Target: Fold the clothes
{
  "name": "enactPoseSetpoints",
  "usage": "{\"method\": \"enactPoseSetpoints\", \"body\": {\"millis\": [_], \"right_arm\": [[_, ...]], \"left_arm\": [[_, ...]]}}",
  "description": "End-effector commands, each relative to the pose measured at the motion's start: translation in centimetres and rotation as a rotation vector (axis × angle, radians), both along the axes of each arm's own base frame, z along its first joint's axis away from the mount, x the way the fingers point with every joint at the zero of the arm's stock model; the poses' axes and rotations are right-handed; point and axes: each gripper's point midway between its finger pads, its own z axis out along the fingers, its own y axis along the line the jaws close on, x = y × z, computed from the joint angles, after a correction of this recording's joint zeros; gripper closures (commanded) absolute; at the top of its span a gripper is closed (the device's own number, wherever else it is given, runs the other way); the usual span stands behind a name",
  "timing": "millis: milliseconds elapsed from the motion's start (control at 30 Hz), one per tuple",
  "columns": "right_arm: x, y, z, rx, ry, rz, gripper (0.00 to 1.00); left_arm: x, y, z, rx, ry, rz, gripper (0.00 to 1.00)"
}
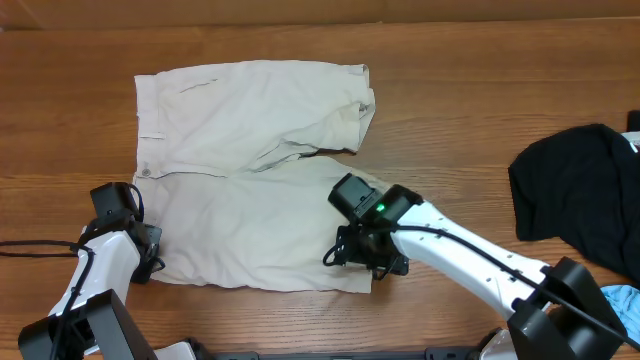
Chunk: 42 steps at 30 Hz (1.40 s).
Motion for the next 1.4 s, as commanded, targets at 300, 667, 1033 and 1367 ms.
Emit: {"method": "enactPoseSetpoints", "body": {"millis": [300,667,1033,1367], "right_arm": [[-2.2,0.7,-1.1,-0.097,-0.072,0.057,0.27],[-2.4,0.2,-3.8,-0.078,-0.098,0.053,0.39],[-2.5,-0.3,-4.6,-0.102,-0.095,0.053,0.76],[-1.8,-3.1,-0.5,-0.154,-0.096,-0.092,0.96]], "left_arm": [[-1.9,-1.7,-2.1,-0.086,0.058,0.010,0.96],[-1.9,-1.7,-2.1,-0.087,0.059,0.010,0.96],[-2.5,-2.0,-2.1,-0.098,0.083,0.010,0.95],[-0.7,-4.3,-2.1,-0.220,0.052,-0.264,0.96]]}}
